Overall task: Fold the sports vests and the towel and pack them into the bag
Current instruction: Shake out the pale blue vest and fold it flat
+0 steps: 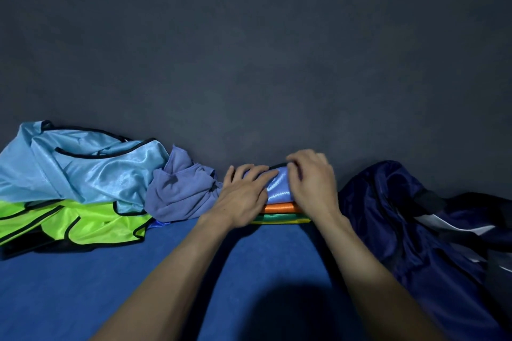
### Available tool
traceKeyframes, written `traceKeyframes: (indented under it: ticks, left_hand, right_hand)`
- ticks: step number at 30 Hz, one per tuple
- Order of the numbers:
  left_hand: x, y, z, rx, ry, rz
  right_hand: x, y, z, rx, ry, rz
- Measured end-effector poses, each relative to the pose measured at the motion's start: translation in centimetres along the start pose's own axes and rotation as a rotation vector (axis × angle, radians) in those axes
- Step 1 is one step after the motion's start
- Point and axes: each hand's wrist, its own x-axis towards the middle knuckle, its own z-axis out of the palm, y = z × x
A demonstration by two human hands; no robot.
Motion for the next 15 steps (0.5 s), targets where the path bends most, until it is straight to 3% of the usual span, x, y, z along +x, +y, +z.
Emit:
traceKeyframes:
  ticks: [3, 7, 11, 15]
  left_hand:
    - [-0.2, -0.2, 0.4, 0.013, 0.036, -0.012]
    - [-0.9, -1.1, 0.6, -0.044, 0.14, -0.087]
    - [-0.7, -1.1, 0.2, -0.13, 0.102, -0.142]
    - [-0.5, -0.5, 0.1, -0.046, 0.102, -0.174]
  right_hand:
    - [-1.3, -0.2, 0.1, -0.279, -0.232, -0.182]
    - [-1.8, 0.4, -0.1, -0.331, -0.287, -0.122]
    - [-1.7, 0.1, 0.0, -0.35, -0.394, -0.062]
    - [-1.8, 0.2, 0.2, -0.352, -0.429, -0.051]
